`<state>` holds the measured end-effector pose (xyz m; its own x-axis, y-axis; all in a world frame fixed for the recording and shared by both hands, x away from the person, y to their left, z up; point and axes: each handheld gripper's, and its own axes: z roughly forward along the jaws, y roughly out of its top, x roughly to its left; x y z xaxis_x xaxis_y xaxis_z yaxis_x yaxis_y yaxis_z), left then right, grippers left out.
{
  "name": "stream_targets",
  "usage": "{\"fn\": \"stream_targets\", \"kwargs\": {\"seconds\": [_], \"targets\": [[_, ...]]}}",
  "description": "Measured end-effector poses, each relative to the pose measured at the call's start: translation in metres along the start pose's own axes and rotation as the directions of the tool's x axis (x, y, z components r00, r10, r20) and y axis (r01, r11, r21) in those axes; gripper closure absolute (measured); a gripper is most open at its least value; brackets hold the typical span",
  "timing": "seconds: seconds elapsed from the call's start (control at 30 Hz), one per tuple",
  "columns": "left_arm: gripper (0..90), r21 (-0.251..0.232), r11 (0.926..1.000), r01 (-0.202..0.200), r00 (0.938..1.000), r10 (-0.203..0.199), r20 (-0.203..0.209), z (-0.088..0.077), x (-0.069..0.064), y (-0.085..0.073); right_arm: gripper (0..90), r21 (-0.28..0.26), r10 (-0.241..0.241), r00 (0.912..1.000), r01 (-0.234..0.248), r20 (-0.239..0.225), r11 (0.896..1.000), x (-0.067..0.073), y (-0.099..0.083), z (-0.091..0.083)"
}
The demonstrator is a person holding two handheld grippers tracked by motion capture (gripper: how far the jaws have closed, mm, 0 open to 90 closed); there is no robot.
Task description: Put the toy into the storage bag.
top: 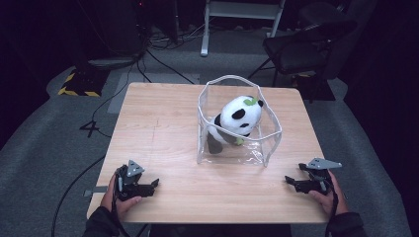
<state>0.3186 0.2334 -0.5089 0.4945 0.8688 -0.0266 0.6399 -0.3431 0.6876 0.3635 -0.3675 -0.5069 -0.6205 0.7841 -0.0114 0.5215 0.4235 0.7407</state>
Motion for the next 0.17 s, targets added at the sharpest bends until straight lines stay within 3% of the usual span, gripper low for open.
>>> {"fn": "stream_targets", "kwargs": {"seconds": [0.17], "targets": [[14.2, 0.000, 1.0000, 0.003, 1.0000, -0.003, -0.002, 0.0003, -0.0002, 0.0002, 15.8, -0.001, -0.003, 1.0000, 0.003, -0.004, 1.000, 0.0001, 0.0000, 0.0001]]}}
